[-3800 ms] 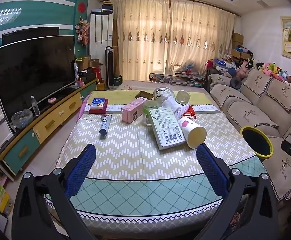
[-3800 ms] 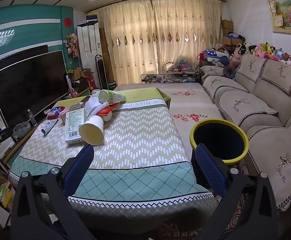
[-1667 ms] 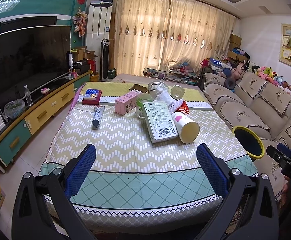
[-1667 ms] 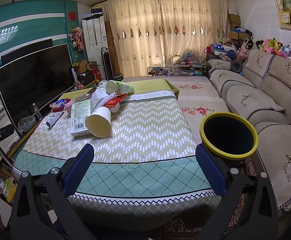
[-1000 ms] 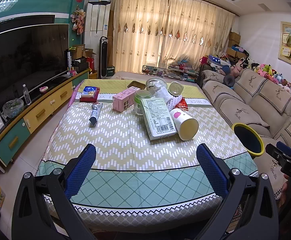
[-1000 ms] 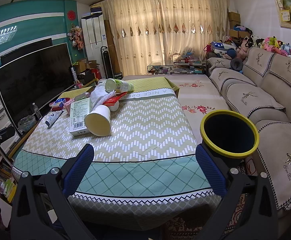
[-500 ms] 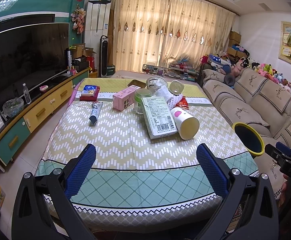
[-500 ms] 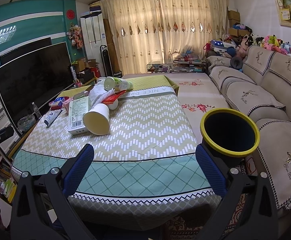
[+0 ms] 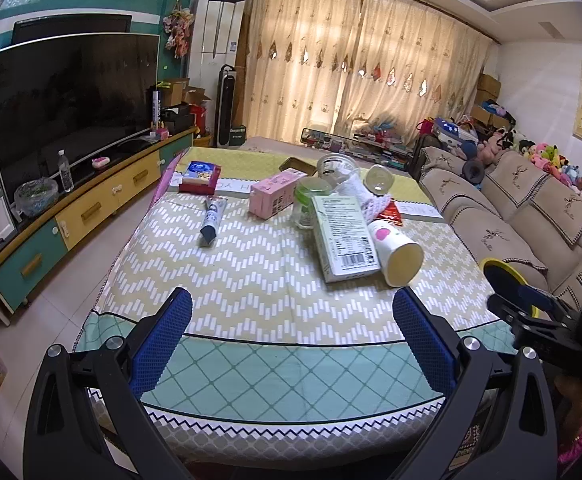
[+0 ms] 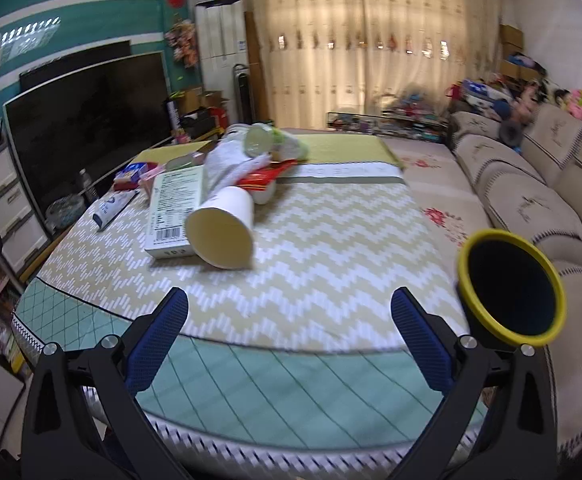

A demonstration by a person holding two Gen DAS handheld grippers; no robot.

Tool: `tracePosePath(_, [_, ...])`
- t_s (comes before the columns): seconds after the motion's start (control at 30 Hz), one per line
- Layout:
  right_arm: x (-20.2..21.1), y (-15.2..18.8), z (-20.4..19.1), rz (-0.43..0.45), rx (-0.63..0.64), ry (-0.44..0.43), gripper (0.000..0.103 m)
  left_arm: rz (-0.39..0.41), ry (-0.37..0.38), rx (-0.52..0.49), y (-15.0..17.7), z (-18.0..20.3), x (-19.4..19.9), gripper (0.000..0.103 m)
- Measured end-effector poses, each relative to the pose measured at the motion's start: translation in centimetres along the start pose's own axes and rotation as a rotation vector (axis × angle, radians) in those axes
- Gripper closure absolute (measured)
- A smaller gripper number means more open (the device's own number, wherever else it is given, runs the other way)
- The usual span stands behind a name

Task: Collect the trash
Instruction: 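Grasp the white paper cup with the right gripper, then carry the white paper cup to the yellow bin and release it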

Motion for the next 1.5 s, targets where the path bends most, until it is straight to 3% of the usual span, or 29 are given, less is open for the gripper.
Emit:
tracePosePath(0.2, [-4.3, -2.0, -1.5, -0.037, 0.02, -0.023, 0.008, 0.007, -0.02, -0.01, 0.1, -0.8, -1.2, 0.004])
tracePosePath(0.27, [-5.9, -2.4, -1.9, -0.064, 0.02, -0.037, 0.024, 0.007, -0.02, -0.016, 0.0, -1.0, -1.8, 0.004])
tracePosePath(0.6, [-12.3, -3.1, -3.2, -0.182, 0.005, -0.099, 0.064, -0.015, -0.018, -0.035, -0.1, -1.1, -4.2, 0.004])
tracePosePath(0.7, [-12.9, -3.1, -3.1, -0.192, -0.019, -0.133, 0.082, -0.029, -0.018, -0.035, -0.1, -1.2, -4.9, 0.004])
tracePosePath(0.73, [-13.2, -3.1, -2.9, -0.195, -0.019, -0.133, 0.093, -0.033, -0.021, -0.035, 0.0, -1.3, -5.2, 0.004])
tracePosePath(0.77, [-13.2, -3.0, -2.8, -0.191, -0.023, -0.133, 0.096, -0.037, -0.022, -0.034, 0.0, -1.3, -5.4, 0.004])
tracePosePath(1.27, [-6.2, -1.5, 2.1, -0.096, -0.168, -0.19, 0.1, -0.077, -0.001, -0.073, 0.7, 0.7, -7.3, 0.004])
tracePosePath(1.4, [-3.8, -1.6, 5.4, -0.038, -0.235, -0.15, 0.1, -0.084, 0.01, -0.086, 0.8, 1.5, -7.6, 0.004])
tracePosePath(1.5, [-2.5, -1.8, 9.2, 0.006, -0.294, -0.072, 0.1, -0.09, 0.016, -0.096, 0.8, 2.2, -7.8, 0.004])
Point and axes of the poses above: each gripper's, at about its wrist camera, not at the fingertips, and x roughly against the way its jaws point, z to its right, y to its underside, the point moved 4 cm from there along -x, roughly the way its jaws point, and after that the axes turned 2 degrees about y, right-handed, at the moved point
